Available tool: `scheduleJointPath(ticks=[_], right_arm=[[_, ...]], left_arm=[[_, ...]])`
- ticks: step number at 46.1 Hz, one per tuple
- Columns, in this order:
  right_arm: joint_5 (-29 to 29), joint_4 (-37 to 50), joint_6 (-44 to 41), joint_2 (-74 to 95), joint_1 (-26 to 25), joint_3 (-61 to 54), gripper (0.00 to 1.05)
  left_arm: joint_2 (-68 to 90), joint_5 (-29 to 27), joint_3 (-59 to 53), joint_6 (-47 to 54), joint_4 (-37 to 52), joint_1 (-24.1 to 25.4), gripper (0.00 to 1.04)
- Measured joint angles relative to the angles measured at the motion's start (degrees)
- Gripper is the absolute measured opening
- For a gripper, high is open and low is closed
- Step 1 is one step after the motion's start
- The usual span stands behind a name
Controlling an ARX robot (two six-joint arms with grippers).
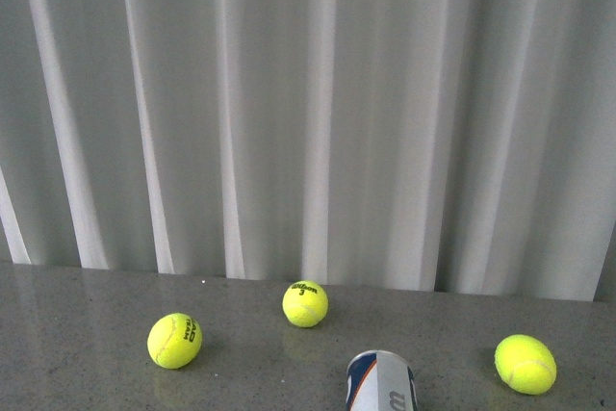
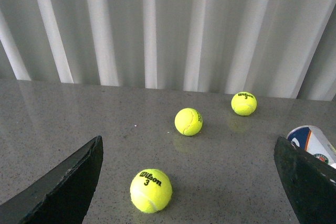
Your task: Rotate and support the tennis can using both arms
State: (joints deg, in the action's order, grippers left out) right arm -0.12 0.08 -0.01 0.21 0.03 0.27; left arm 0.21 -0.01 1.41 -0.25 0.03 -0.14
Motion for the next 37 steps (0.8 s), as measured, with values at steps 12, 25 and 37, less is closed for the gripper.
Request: scheduleJointPath(ticks=[12,25,37], right_arm=[[0.00,0.00,0.00,0.00,0.00,0.00,0.98],[0.02,0.00,0.00,0.00,0.00,0.00,0.98],[-9.01,-8.31,4.63,31.89,1.03,14.32,0.98]], left_arm=[[0.00,-0.02,0.00,0.00,0.00,0.00,0.98],[0.00,-0.02,0.00,0.00,0.00,0.00,0.98],[0.00,-0.02,0.00,0.00,0.00,0.00,0.98]])
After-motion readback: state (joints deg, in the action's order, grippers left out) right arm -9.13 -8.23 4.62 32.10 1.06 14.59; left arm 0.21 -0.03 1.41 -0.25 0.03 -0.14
